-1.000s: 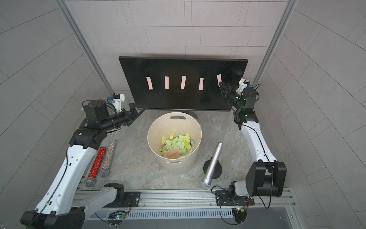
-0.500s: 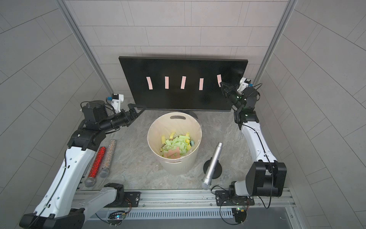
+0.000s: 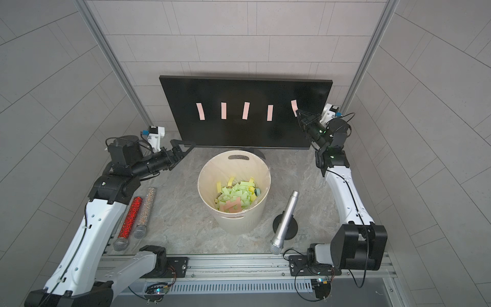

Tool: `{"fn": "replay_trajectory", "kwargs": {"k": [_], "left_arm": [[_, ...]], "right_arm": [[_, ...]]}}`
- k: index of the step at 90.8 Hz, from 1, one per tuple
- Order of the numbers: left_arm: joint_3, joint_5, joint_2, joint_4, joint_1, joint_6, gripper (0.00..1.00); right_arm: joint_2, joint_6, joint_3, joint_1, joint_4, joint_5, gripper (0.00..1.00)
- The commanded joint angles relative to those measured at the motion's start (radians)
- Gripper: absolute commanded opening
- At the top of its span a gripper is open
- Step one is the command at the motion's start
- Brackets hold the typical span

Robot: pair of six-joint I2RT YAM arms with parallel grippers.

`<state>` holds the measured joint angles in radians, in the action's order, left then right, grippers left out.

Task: Remove the sticky note from the monitor
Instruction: Tear off the sticky note from the monitor.

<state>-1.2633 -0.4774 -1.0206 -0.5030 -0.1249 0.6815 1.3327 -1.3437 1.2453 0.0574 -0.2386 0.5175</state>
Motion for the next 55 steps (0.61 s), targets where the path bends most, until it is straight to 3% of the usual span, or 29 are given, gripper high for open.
{"fn": "replay_trajectory", "kwargs": {"k": [1,55], "left_arm": [[-0.011,0.0,0.022,-0.013,-0.005,-0.004,1.0],[0.007,-0.017,0.062,-0.021,-0.003,0.031,1.0]], "right_arm": [[-0.051,0.022,-0.02,0.004,0.014,0.008,0.0],[-0.278,0.102,-0.108,-0.035,0.188,0.076,0.0]]}}
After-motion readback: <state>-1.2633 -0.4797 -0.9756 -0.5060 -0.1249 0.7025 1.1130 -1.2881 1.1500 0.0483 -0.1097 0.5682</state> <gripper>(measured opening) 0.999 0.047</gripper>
